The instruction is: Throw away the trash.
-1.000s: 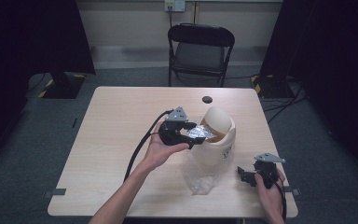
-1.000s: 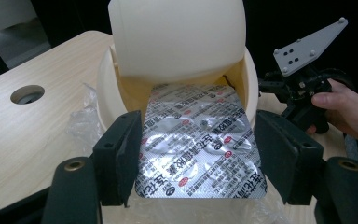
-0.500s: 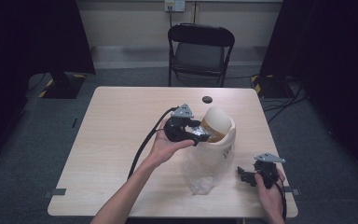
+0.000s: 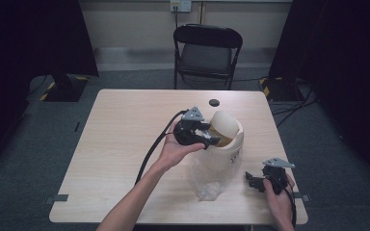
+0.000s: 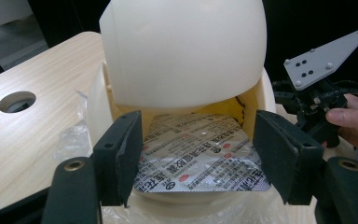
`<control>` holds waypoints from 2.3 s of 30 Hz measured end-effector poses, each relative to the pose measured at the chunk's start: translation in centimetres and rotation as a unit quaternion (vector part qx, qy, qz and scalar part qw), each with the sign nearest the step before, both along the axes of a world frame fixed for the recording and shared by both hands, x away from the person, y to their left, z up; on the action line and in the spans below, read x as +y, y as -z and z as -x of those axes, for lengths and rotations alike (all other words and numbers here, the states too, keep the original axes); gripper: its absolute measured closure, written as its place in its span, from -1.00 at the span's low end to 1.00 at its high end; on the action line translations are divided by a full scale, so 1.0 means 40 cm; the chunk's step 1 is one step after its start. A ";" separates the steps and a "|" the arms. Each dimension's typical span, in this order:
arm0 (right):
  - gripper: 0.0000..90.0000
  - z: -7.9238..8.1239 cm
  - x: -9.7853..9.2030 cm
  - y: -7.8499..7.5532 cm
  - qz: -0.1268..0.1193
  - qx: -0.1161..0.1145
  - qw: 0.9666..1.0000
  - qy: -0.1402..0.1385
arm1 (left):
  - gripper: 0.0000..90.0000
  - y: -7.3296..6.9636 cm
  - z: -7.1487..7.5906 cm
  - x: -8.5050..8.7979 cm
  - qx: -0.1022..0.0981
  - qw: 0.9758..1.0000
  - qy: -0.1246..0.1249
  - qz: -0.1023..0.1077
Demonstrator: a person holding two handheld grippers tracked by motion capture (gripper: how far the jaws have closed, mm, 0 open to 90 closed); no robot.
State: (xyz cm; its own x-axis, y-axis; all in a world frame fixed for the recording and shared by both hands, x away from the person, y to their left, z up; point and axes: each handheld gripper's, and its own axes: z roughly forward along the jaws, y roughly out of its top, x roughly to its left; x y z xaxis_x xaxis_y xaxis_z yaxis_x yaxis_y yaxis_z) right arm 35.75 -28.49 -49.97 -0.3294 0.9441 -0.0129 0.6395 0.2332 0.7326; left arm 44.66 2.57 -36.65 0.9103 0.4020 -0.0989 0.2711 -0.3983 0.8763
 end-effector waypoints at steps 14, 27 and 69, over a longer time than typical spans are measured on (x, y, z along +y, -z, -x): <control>-0.76 0.000 0.000 0.000 0.000 0.000 1.000 0.000 | -0.25 0.015 -0.004 -0.029 -0.002 1.000 0.001 -0.014; -0.76 0.000 0.000 0.000 0.000 0.000 1.000 0.000 | -0.41 0.009 0.001 -0.021 0.002 1.000 0.009 -0.011; -0.76 0.000 0.000 0.000 0.000 0.000 1.000 0.000 | -0.52 0.088 0.058 0.377 0.020 0.990 -0.134 -0.028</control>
